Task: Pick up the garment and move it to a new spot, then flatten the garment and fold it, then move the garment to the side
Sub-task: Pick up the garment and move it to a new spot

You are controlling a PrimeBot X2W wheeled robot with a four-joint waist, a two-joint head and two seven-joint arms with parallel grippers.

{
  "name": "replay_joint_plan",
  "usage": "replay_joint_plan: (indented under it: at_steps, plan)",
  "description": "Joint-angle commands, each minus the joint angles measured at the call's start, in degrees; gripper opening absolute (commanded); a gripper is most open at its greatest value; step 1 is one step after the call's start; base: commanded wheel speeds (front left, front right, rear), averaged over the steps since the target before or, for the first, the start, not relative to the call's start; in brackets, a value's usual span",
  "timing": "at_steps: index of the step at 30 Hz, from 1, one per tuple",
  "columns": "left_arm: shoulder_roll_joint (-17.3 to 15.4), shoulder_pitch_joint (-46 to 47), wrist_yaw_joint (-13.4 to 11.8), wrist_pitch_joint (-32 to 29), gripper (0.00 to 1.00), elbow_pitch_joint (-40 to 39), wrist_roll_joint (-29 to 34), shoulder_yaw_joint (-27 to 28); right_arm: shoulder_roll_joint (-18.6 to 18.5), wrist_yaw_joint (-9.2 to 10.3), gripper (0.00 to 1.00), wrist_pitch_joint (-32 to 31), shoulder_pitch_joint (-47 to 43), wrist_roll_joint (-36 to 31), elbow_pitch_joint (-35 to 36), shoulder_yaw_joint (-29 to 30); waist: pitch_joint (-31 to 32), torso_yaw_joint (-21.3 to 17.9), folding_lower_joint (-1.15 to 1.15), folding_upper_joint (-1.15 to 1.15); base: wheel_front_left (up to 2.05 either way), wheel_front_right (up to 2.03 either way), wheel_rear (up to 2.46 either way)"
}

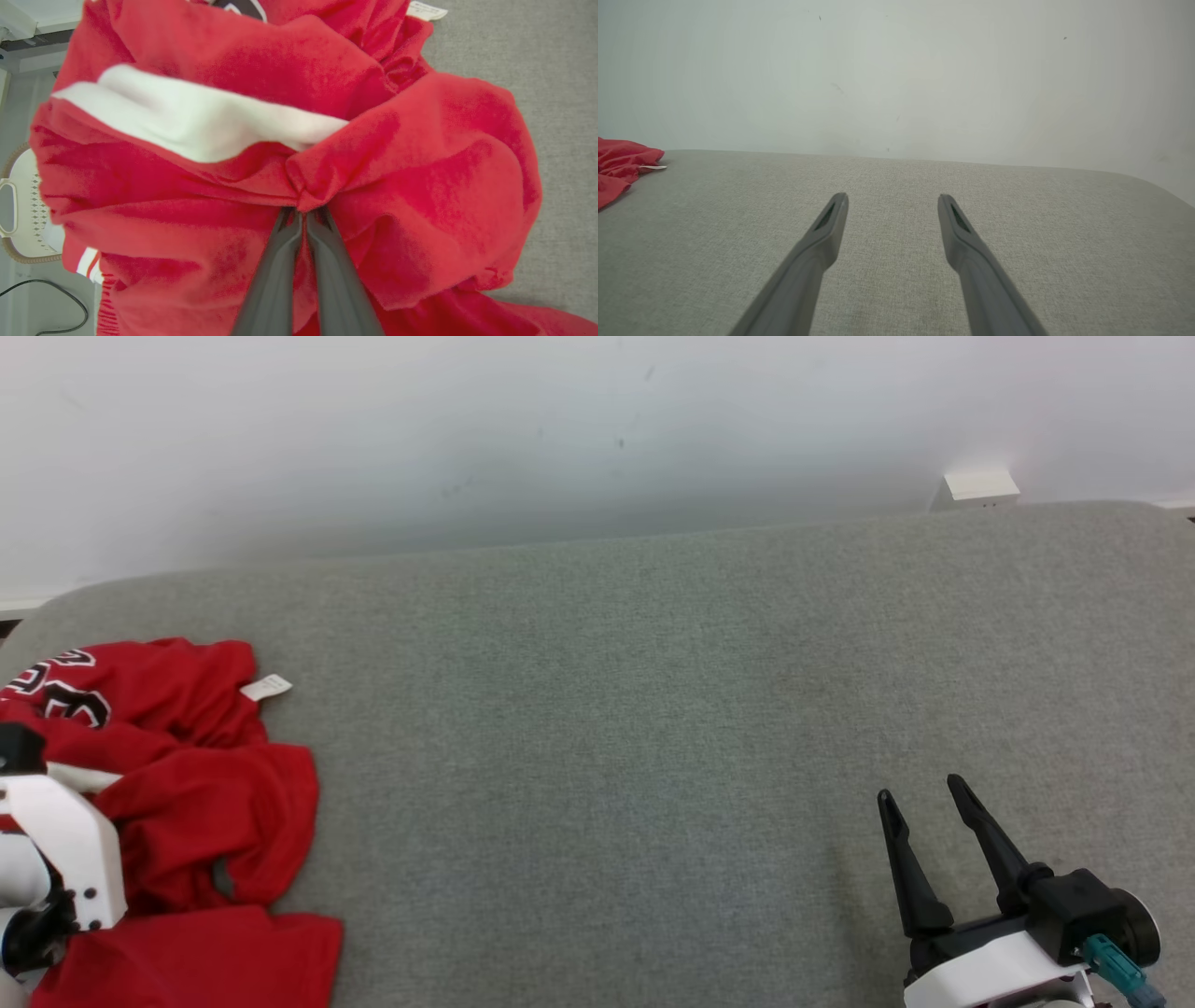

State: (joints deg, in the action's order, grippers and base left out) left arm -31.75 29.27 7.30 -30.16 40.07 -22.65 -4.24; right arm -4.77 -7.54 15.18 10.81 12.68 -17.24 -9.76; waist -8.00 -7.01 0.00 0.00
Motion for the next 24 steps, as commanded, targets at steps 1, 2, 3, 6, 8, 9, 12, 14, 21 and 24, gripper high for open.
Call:
replay_joint_plan:
  at_steps: [1, 2, 3, 6, 8, 9, 12, 14, 21, 24]
  plan:
    - [-0.5, 0.3, 0.1, 0.2, 0.0, -0.7, 0.5, -0.4, 0.1, 0.1, 1.0, -0.1, -0.1, -0.4, -0.2, 0.2, 0.4, 0.3, 0.0, 0.0, 0.0, 0.0, 0.0]
    - [-0.7, 0.6, 0.1, 0.1, 0.0, -1.7, 0.6, -0.8, 0.1, 0.1, 1.0, -0.1, -0.3, -0.4, -0.2, 0.2, 0.6, 0.5, 0.0, 0.0, 0.0, 0.0, 0.0]
    - [-0.8, 0.8, 0.1, 0.0, 0.0, -3.0, 0.6, -1.2, 0.2, 0.1, 1.0, -0.1, -0.5, -0.4, -0.2, 0.3, 0.8, 0.6, 0.0, 0.0, 0.0, 0.0, 0.0]
    - [-1.5, 0.9, 0.1, 0.0, 0.0, -7.1, 1.0, -2.1, 0.3, 0.1, 1.0, -0.1, -1.0, -0.2, -0.4, 0.4, 1.6, 0.8, 0.0, 0.0, 0.0, 0.0, 0.0]
    - [-2.0, 0.5, 0.1, 0.2, 0.0, -10.0, 1.2, -2.5, 0.3, 0.1, 1.0, -0.1, -1.2, 0.1, -0.4, 0.4, 2.3, 0.8, 0.0, 0.0, 0.0, 0.0, 0.0]
    - [-2.2, 0.4, 0.1, 0.6, 0.0, -11.6, 1.3, -2.6, 0.3, 0.1, 1.0, -0.1, -1.4, 0.2, -0.5, 0.6, 2.7, 0.7, 0.0, 0.0, 0.0, 0.0, 0.0]
    - [-2.9, 0.0, 0.1, 1.3, 0.0, -16.1, 1.4, -2.9, 0.4, 0.1, 1.0, -0.1, -1.8, 0.4, -0.5, 0.9, 4.2, 0.3, 0.0, 0.0, 0.0, 0.0, 0.0]
    - [-2.9, 0.3, 0.1, 1.3, 0.0, -19.2, 1.5, -3.2, 0.5, 0.1, 1.0, -0.1, -2.0, 0.4, -0.6, 1.1, 5.5, -0.1, 0.0, 0.0, 0.0, 0.0, 0.0]
    - [-1.4, 1.0, 0.0, 2.5, 0.0, -29.3, 1.5, -4.9, 0.7, 0.1, 1.0, -0.1, -2.9, 0.3, -0.6, 1.5, 9.0, -2.9, 0.0, 0.0, 0.0, 0.0, 0.0]
    - [-0.5, 2.4, 0.0, 3.3, 0.0, -33.1, 1.6, -5.8, 0.7, 0.1, 1.0, -0.1, -2.7, 0.2, -0.3, 1.7, 9.4, -4.6, 0.0, 0.0, 0.0, 0.0, 0.0]
